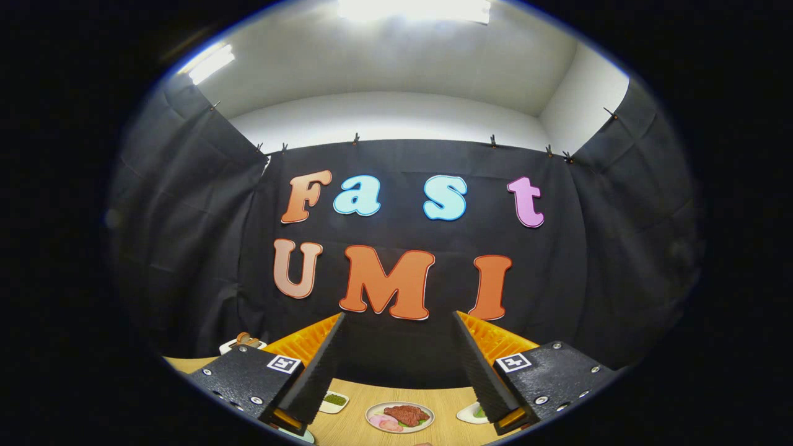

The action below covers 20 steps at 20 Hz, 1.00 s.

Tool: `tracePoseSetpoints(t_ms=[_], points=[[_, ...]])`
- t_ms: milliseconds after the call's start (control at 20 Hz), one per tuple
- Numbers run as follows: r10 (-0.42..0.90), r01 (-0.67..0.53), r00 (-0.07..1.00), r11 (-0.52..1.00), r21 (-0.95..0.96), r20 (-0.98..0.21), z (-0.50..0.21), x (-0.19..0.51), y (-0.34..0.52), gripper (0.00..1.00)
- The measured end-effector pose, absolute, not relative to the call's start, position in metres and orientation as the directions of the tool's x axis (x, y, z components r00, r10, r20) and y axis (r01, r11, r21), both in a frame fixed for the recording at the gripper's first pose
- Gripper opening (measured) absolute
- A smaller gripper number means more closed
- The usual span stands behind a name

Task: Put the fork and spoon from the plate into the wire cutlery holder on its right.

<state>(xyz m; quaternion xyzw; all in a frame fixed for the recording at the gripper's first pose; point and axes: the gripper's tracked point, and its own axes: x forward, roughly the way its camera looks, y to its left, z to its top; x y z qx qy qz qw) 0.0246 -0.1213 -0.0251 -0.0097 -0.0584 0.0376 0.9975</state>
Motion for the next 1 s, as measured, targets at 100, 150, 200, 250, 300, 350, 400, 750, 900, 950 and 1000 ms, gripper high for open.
tracePoseSetpoints(t_ms=[100, 150, 200, 250, 300, 350, 400, 750, 900, 950, 1000], points=[[0.081, -0.079, 0.99, 0.997, -0.02, 0.117, -0.023, 0.024, -0.119, 0.98], [0.085, -0.083, 0.99, 0.996, -0.017, 0.116, -0.023, 0.023, -0.117, 0.98], [0.088, -0.087, 0.99, 0.996, -0.014, 0.113, -0.024, 0.023, -0.116, 0.98], [0.089, -0.088, 0.99, 0.996, -0.012, 0.11, -0.025, 0.023, -0.115, 0.98], [0.093, -0.092, 0.99, 0.996, -0.009, 0.108, -0.025, 0.022, -0.113, 0.98], [0.094, -0.094, 0.99, 0.996, -0.007, 0.102, -0.026, 0.02, -0.111, 0.98], [0.104, -0.105, 0.99, 0.994, 0.005, 0.098, -0.026, 0.017, -0.108, 0.98], [0.132, -0.134, 0.987, 0.991, 0.019, 0.095, -0.024, 0.007, -0.097, 0.98], [0.133, -0.134, 0.987, 0.991, 0.014, 0.087, -0.026, 0.004, -0.097, 0.98], [0.133, -0.135, 0.987, 0.991, 0.014, 0.085, -0.026, 0.003, -0.097, 0.98], [0.132, -0.134, 0.988, 0.991, 0.016, 0.082, -0.027, 0.002, -0.098, 0.98]])
